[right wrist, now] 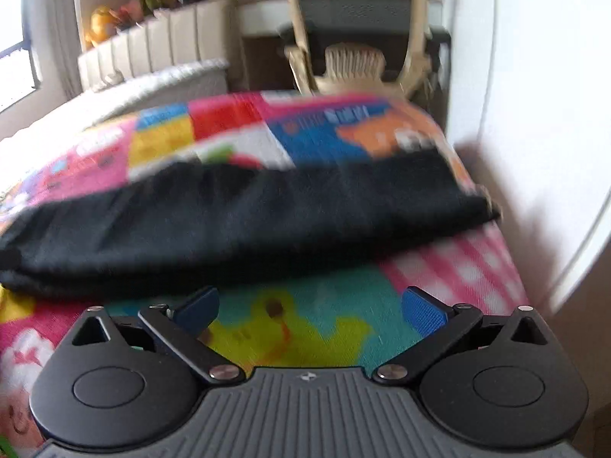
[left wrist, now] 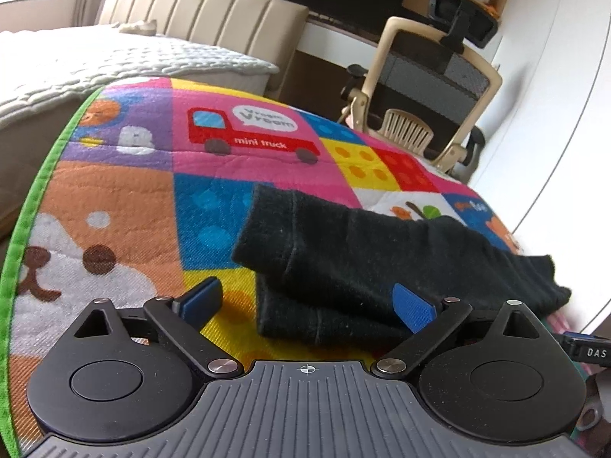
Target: Fold clothes
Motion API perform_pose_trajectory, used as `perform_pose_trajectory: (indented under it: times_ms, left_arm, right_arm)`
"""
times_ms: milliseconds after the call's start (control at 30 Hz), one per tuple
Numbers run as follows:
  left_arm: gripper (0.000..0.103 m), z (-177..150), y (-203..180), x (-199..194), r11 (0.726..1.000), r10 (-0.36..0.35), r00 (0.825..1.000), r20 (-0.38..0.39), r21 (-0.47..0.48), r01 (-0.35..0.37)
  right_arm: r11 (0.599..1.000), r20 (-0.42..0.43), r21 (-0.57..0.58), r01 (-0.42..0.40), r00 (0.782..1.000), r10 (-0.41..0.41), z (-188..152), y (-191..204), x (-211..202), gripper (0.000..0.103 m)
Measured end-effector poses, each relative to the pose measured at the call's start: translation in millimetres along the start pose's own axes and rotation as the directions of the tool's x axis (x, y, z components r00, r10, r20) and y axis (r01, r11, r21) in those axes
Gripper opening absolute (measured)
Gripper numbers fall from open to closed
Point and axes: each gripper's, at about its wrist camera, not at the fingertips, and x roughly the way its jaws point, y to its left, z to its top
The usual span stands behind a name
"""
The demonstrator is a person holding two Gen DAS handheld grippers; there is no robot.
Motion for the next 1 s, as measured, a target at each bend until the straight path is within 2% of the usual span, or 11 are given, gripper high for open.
perform_pose_trajectory:
  times_ms: [67, 133, 200, 400, 500, 533, 600, 633, 733, 833, 1000]
  left_arm:
    - [0.1, 0, 1, 0, 1.0, -0.012, 1.0, 0.003, -0.01, 0.012]
    - [0.101, 0, 2, 0, 1.0, -0.023, 1.0, 0.006, -0.018, 0.023]
    - [0.102, 0, 3, 0, 0.999, -0.031, 0.999, 0.009, -0.027, 0.031]
    - [0.102, 0, 6, -2, 0.998, -0.049, 0.999, 0.02, -0.049, 0.05]
    - [0.102, 0, 7, -3, 0.997, -0.053, 0.998, 0.023, -0.055, 0.055]
    - [0.102, 0, 8, -3, 0.996, -0.057, 0.998, 0.025, -0.06, 0.059]
    - [0.102, 0, 9, -3, 0.995, -0.063, 0.998, 0.027, -0.07, 0.065]
    - [0.102, 1, 10, -4, 0.995, -0.063, 0.998, 0.027, -0.074, 0.065]
    - [0.102, 3, 11, -7, 0.995, -0.057, 0.998, 0.024, -0.085, 0.059]
    - [0.102, 7, 12, -14, 0.996, -0.042, 0.998, 0.036, -0.072, 0.045]
    - [0.101, 18, 14, -32, 1.0, 0.011, 0.995, 0.099, -0.014, -0.01]
  right_arm:
    - [0.993, 0.085, -0.12, -0.01, 0.996, 0.02, 11, 16, -13, 0.089]
    - [0.954, 0.161, -0.299, 0.009, 0.986, 0.041, 21, 45, -22, 0.051]
    - [0.916, 0.172, -0.4, -0.018, 0.981, 0.094, 28, 69, -24, 0.035]
    - [0.801, 0.064, -0.565, -0.199, 0.957, 0.283, 23, 131, -7, 0.035]
    - [0.734, 0.005, -0.621, -0.276, 0.935, 0.356, 15, 159, 3, 0.043]
    - [0.726, -0.009, -0.625, -0.286, 0.933, 0.361, 14, 165, 10, 0.043]
    - [0.735, -0.031, -0.607, -0.303, 0.933, 0.359, 14, 170, 20, 0.039]
    - [0.743, -0.039, -0.593, -0.309, 0.933, 0.357, 16, 170, 24, 0.029]
    - [0.775, -0.026, -0.555, -0.303, 0.937, 0.348, 23, 164, 24, 0.012]
    - [0.798, 0.021, -0.545, -0.257, 0.947, 0.32, 32, 156, 22, 0.008]
    - [0.833, 0.057, -0.494, -0.248, 0.947, 0.316, 42, 141, 16, 0.008]
